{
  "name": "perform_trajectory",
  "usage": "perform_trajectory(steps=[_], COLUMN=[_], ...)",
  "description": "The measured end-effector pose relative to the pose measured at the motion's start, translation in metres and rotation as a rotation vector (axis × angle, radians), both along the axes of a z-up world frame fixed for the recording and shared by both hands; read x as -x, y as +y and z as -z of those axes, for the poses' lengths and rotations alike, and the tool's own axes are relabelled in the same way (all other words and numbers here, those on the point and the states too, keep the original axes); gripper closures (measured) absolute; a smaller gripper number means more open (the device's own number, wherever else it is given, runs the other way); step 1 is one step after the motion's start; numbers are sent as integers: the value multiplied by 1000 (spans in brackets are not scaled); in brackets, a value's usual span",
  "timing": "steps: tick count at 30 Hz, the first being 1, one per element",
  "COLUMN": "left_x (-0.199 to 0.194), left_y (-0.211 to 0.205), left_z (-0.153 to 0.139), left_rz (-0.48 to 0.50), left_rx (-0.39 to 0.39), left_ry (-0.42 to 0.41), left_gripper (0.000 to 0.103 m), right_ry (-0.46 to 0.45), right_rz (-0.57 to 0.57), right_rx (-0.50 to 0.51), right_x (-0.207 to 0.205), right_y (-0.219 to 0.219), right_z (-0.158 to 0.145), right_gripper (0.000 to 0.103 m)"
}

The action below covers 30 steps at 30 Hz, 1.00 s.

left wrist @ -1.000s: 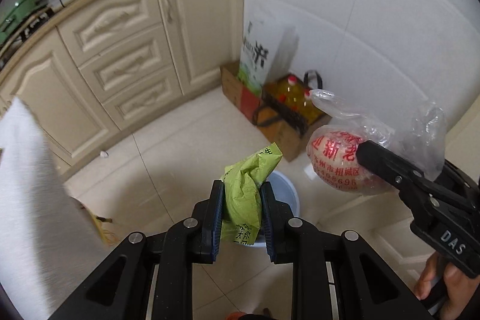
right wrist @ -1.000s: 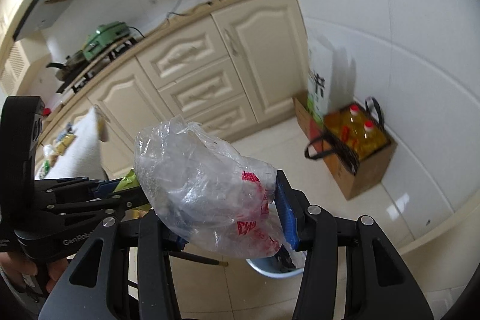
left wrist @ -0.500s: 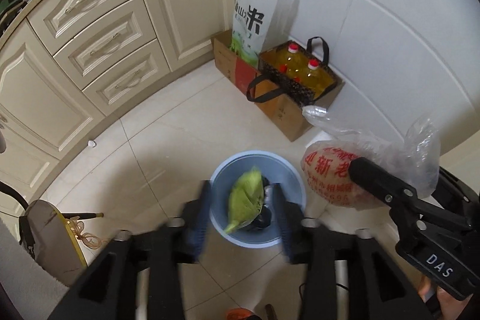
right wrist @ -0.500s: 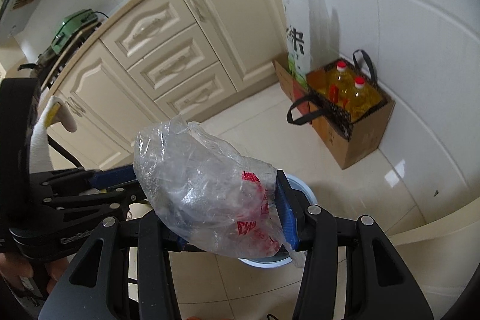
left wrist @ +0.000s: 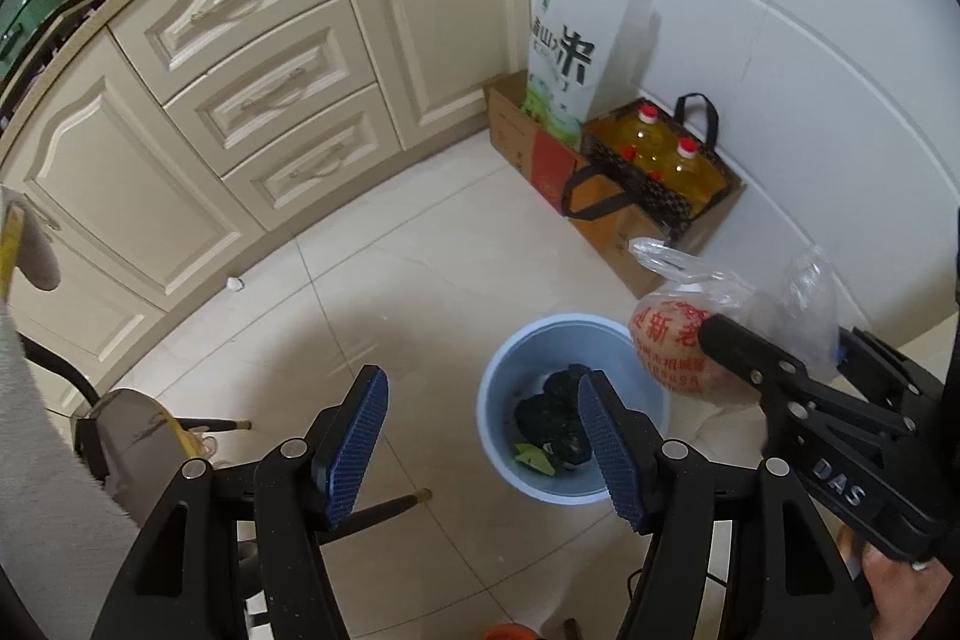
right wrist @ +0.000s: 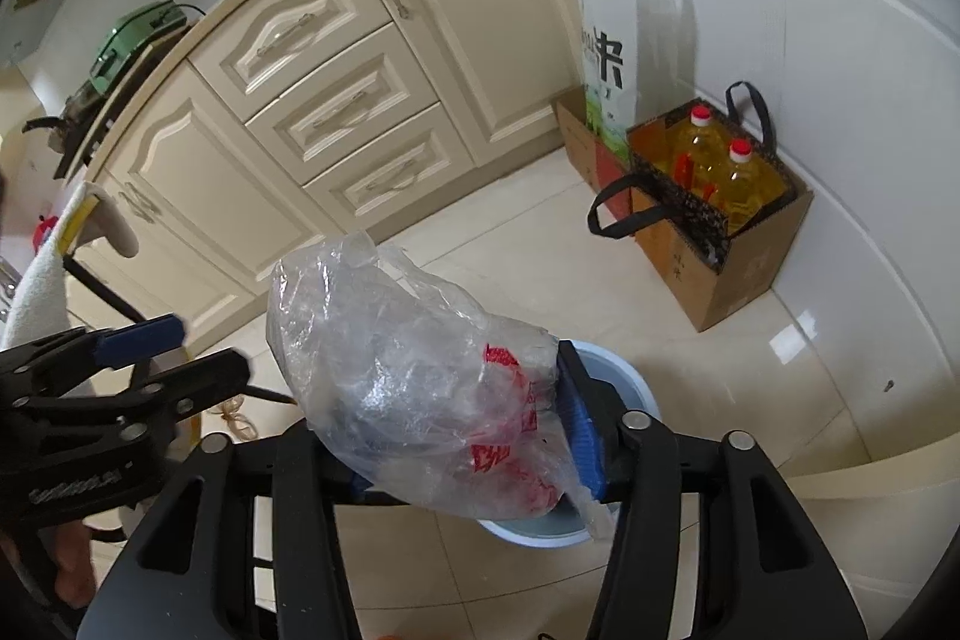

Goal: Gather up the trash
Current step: 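Carry both bags over the blue bin and open both tools to drop them, then move both tools back over the table toward the remaining trash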

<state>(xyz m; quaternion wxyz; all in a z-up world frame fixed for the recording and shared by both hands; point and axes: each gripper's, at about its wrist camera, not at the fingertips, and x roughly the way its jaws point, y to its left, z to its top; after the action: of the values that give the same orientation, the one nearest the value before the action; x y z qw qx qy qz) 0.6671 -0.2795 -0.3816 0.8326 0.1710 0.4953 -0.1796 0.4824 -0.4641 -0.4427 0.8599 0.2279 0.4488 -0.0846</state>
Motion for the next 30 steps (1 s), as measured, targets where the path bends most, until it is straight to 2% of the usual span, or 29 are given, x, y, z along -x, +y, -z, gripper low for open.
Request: perform_trajectory(steps=[2, 8, 15, 16, 17, 18, 22, 25, 30], left_x=[5, 19, 58, 67, 76, 87, 124, 151, 187], left_y=[3, 18, 52, 60, 71, 82, 132, 175, 271], left_z=[-7, -31, -84, -95, -106, -119, -159, -185, -220], left_rz=[-5, -22, -12, -11, -9, -8, -23, -48, -147], left_rx=[0, 34, 108, 125, 141, 161, 209, 232, 263], left_ry=[-14, -32, -99, -118, -135, -161, -253, -324, -431], left_gripper=[41, 40, 40, 38, 35, 34, 28, 24, 13], right_ry=[2, -18, -81, -95, -107, -129, -202, -261, -329], right_rz=[6, 7, 2, -4, -11, -23, -75, -124, -222], right_rx=[5, 33, 80, 90, 101, 113, 153, 192, 224], right_x=[-3, -1, 17, 20, 22, 25, 28, 28, 16], right_y=[3, 13, 33, 40, 46, 56, 97, 137, 205], right_z=[-2, -24, -83, -95, -105, -120, -167, -202, -237], right_gripper=[37, 34, 32, 25, 15, 13, 13, 8, 1])
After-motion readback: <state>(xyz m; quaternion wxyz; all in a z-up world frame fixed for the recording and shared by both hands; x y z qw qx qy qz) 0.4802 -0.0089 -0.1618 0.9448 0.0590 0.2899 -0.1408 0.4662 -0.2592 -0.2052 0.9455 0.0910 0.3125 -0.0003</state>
